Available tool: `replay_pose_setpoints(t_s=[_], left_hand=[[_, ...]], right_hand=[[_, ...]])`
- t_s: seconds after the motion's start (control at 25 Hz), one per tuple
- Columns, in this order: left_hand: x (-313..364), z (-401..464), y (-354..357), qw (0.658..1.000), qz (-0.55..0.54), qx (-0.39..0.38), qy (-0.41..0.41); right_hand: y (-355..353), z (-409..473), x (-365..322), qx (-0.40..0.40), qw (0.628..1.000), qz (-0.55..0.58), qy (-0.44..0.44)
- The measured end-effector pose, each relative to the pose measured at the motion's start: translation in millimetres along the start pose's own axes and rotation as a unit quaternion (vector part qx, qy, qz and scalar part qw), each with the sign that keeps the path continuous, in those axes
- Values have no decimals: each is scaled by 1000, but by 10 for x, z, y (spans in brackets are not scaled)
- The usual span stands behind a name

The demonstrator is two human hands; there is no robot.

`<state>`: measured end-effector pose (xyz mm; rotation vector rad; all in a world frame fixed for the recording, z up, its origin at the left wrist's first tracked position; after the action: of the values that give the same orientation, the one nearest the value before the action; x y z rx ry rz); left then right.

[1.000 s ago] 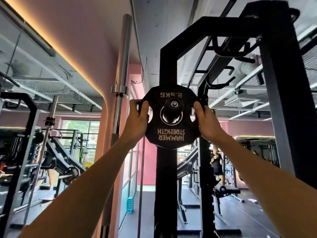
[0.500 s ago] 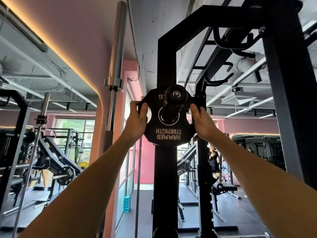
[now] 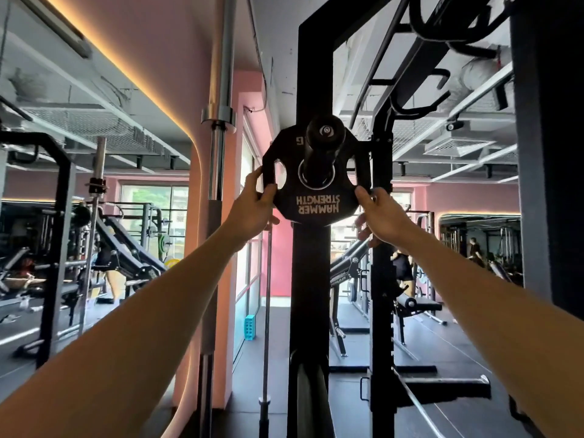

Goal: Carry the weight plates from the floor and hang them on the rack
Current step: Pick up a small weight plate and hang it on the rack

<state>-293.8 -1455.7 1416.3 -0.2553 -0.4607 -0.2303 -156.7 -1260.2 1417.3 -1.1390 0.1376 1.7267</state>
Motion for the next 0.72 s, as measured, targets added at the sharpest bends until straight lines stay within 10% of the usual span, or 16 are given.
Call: replay_pose_setpoints(t_s=[0.36,0.72], left_hand=[[-162,-1398,34,982,137,-90,-90],[-213,-3536,-272,933,138,-232,-240]], right_hand=[[239,-1160,634,-51,994,-101,3],[570,-3260,1461,-98,968,-106,203]])
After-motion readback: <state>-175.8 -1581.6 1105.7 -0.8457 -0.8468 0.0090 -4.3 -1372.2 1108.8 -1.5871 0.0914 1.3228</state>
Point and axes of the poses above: each hand's wrist, its own z-axis towards the middle knuckle, its own y-axis out of the palm, x = y × z, the point moved 1 cm from there along z, towards the middle knuckle, and after that the axes turned 11 degrees about y, right-handed, at the moved point
